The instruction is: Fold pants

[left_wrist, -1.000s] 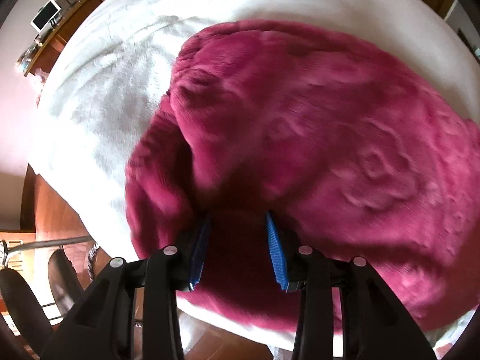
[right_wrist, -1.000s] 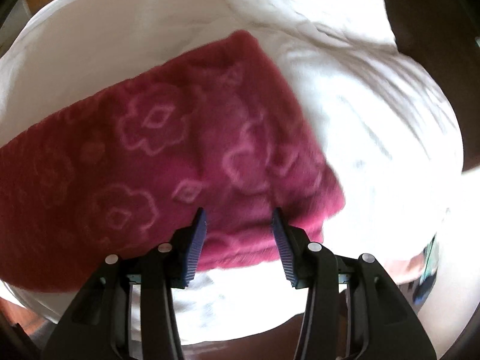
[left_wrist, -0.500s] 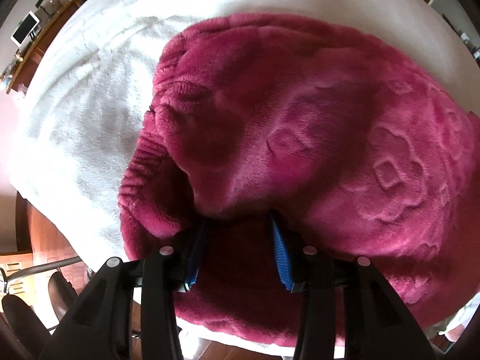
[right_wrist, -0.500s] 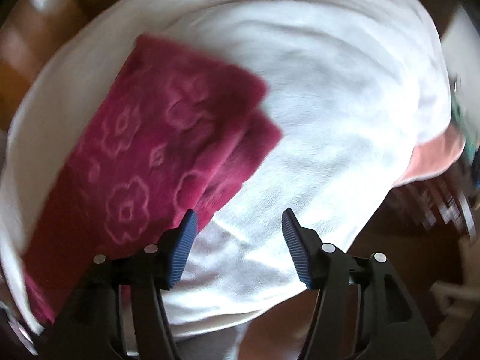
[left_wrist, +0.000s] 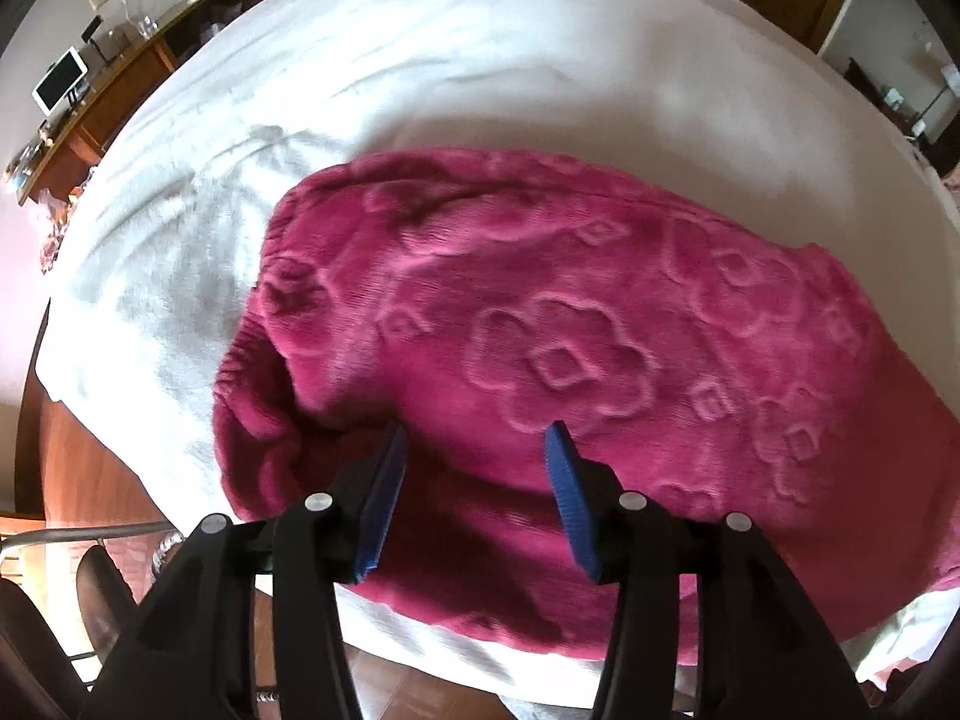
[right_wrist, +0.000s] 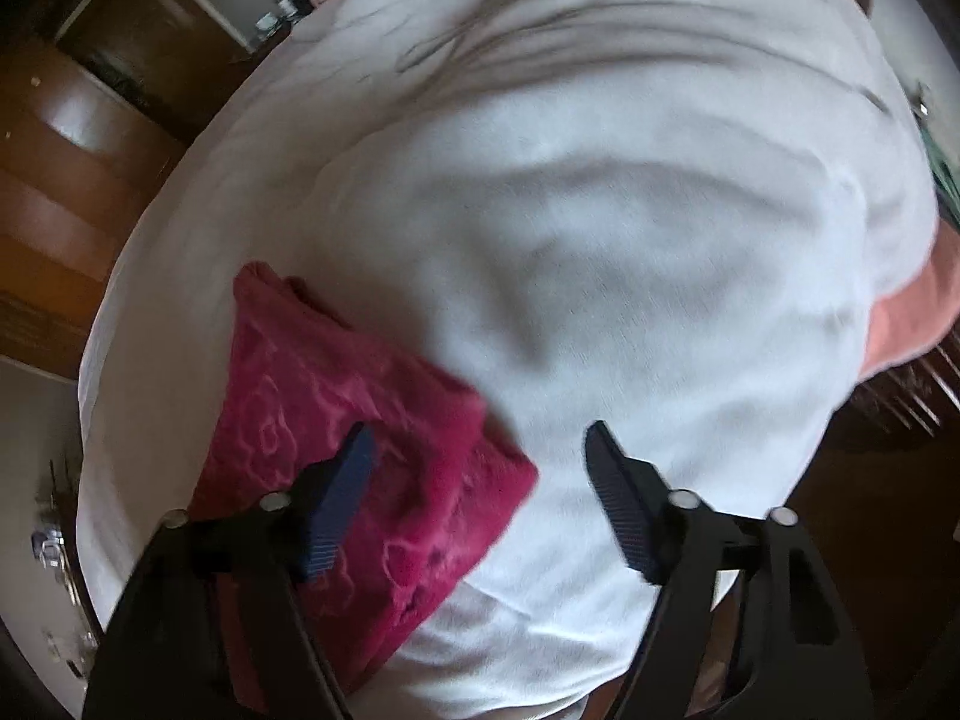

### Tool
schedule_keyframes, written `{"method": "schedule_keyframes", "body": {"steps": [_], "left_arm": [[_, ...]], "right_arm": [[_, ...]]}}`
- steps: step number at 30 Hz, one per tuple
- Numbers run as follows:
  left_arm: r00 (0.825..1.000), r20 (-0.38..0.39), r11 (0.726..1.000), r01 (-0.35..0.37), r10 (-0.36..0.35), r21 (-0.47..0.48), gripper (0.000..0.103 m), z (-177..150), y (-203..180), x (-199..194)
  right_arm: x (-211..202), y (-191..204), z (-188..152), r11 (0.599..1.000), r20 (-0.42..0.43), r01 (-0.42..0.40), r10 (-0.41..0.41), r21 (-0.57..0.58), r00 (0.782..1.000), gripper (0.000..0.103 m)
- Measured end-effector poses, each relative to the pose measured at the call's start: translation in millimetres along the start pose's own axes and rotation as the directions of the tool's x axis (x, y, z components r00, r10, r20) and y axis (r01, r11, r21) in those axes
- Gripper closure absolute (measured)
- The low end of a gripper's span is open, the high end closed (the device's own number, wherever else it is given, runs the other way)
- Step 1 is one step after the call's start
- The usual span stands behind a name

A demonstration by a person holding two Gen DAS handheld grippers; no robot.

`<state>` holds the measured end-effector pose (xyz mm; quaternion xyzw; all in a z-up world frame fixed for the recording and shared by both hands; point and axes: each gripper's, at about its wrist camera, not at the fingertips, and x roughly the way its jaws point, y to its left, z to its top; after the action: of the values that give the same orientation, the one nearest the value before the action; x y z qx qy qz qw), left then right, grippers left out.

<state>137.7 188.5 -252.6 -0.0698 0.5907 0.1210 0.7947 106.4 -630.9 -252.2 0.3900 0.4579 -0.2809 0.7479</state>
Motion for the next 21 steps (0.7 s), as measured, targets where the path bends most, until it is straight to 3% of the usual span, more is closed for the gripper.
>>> {"method": "schedule_keyframes", "body": {"steps": [2,3,5,7,10,15,18,21], "left_arm": [[1.0,-0.009,1.0,0.0,0.0,0.011,0.054,-5,-11,1],[1.0,-0.015,1.0,-0.002,0.002,0.017,0.054,-2,-28,2],[0.999,-0.034,0.999,-0.01,0.011,0.031,0.054,-7,-48,5],[0.998,-0.065,0.999,-0.021,0.024,0.049,0.054,-15,-56,16],[0.992,-0.105,0.995,-0.069,0.076,0.072,0.054,-25,-63,32],[0.986,-0.133,0.994,-0.09,0.097,0.064,0.05,-31,-58,45],[0.986,-0.128,0.991,-0.099,0.111,0.094,0.05,-29,-62,44],[0.985,-0.132,0.989,-0.101,0.115,0.11,0.05,-27,-71,45]], "right_arm": [[6,2,7,1.0,-0.022,-0.001,0.001,-0.014,1.0,0.053],[9,2,9,1.0,-0.036,-0.004,0.003,-0.024,0.999,0.056],[15,7,10,0.999,-0.049,-0.006,0.003,-0.047,0.999,0.079],[13,14,10,0.997,-0.038,0.01,-0.013,-0.074,0.999,0.089],[-2,21,11,0.995,-0.029,-0.004,0.002,-0.097,1.0,0.092],[-32,18,9,0.991,-0.037,0.033,-0.038,-0.129,0.999,0.093],[-22,7,2,0.993,-0.072,0.069,-0.076,-0.101,0.994,0.093],[2,-1,-3,0.993,-0.057,0.052,-0.059,-0.108,0.997,0.09]]}}
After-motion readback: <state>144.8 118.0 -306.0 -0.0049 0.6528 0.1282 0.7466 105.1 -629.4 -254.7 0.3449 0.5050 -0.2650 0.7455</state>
